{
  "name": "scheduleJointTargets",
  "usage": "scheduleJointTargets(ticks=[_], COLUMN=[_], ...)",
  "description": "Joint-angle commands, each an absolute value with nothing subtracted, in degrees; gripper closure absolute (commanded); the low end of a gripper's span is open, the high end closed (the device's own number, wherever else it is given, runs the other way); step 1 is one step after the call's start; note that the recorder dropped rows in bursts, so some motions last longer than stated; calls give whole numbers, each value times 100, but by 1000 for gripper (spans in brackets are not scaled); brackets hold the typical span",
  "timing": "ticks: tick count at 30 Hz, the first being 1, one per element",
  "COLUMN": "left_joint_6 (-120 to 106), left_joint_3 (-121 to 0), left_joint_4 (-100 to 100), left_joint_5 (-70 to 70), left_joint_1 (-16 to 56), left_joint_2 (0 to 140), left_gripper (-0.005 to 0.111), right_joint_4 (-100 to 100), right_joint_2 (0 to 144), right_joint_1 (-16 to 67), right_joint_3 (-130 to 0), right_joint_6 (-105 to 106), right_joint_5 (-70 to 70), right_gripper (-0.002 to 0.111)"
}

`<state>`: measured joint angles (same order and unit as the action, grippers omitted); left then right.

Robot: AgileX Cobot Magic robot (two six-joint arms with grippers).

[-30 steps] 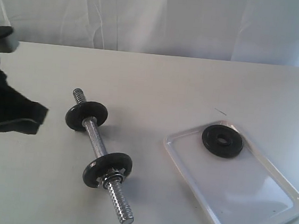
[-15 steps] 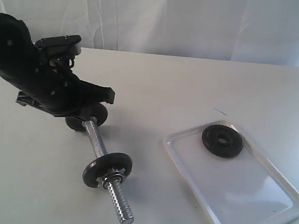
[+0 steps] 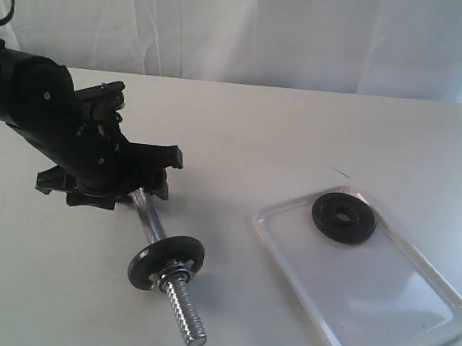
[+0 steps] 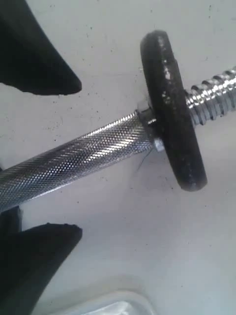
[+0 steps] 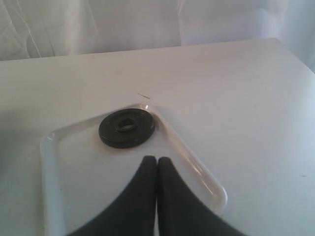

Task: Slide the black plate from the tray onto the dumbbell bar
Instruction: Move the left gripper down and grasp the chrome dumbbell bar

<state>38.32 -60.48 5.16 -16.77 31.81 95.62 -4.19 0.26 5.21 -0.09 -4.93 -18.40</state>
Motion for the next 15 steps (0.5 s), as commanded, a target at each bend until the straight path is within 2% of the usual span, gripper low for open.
scheduleJointTargets(ticks=[1, 15], left_joint_6=[3917, 4292], left_joint_3=[-6078, -6078], left_joint_4=[552, 552], left_joint_5=[-1536, -547], left_joint_1=[3210, 3210], left_joint_2=[9831, 10453], left_gripper=[31, 31], right_joint_4=[-433, -433], right_joint_2=[0, 0], right_joint_1=[531, 531], right_joint_3=[0, 0], right_joint_6=[-495, -495], right_joint_5=[-1798, -1798], right_gripper=[108, 108])
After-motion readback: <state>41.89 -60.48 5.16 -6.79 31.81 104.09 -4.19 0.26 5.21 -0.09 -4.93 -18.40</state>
